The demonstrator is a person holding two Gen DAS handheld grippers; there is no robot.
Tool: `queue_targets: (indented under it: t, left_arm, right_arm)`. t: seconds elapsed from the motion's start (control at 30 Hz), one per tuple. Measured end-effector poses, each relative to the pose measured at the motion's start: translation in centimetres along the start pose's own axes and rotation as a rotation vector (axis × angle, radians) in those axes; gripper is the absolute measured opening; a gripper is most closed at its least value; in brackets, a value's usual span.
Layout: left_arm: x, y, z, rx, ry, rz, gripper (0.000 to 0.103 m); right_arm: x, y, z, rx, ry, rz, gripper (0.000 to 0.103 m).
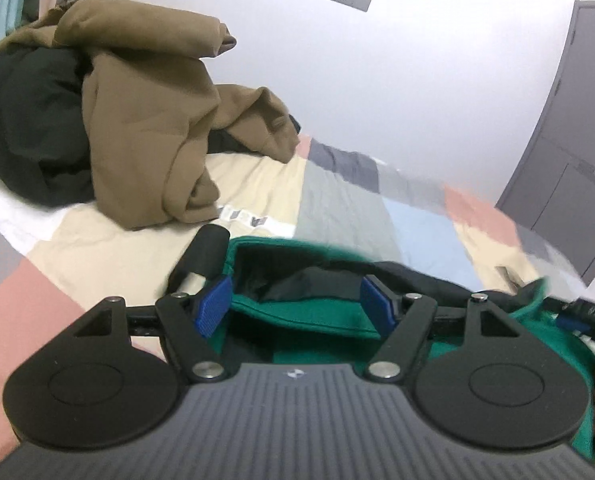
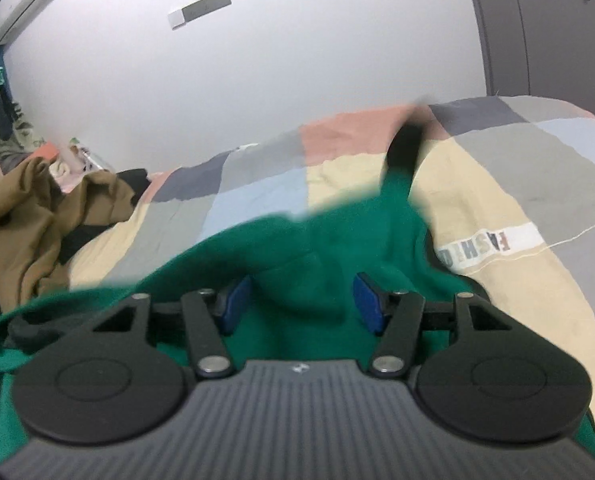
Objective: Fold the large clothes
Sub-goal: 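Open both grippers and smooth the green hoodie flat on the quilt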
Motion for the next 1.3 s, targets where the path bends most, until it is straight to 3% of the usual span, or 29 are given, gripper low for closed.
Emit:
queue_targets:
  t: [0.27, 0.4, 0.47, 0.67, 0.8, 1.0, 1.3]
  left_arm:
    - [-0.1, -0.1, 1.7, -0.038, -0.005, 0.066, 0.075]
    - [0.5, -1.7, 3.8, -0.065, 0.013, 0.039, 0.075]
    - [0.9, -2.6, 4.2, -0.112, -0.001, 0.015, 0.075]
    - [2.1, -3.7, 5.1, -0.144, -0.044, -0.028, 0.075]
    - [2.4, -4.4, 5.1, -0.165, -0.058, -0.048, 0.075]
    - [3.0, -5.3, 4.2, -0.204, -0.045, -0.095, 0.075]
    - [3.6, -6.5, 2.5, -0.241, -0.006, -0.14, 0.075]
  right_arm:
    - [-1.6, -0.3, -0.1, -0.006, 0.038, 0.08, 0.061]
    - [-3.6, -0.8, 0.9, -0.042, 0.115, 0.104, 0.061]
    - [-5.0, -1.4, 1.6, -0.054, 0.16, 0.127, 0.061]
    - [-9.6, -3.4, 3.5, -0.092, 0.237, 0.229, 0.061]
    - [-11.6, -4.5, 5.3, -0.072, 0.217, 0.321, 0.059]
    - [-11.9, -5.3, 7.4, -0.08, 0.181, 0.336, 0.059]
    - [-11.6, -7.5, 5.4, -0.121, 0.178, 0.378, 0.061]
Point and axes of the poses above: each gripper's, at about its wrist camera, not at the fingertips, and z roughly against the way its jaws point, x to its right, y to its top, the point moved 1 cm from there along -z, roughly the way its jaws point, and after that the axes turned 1 degree about -z, right-handed, at the moved point
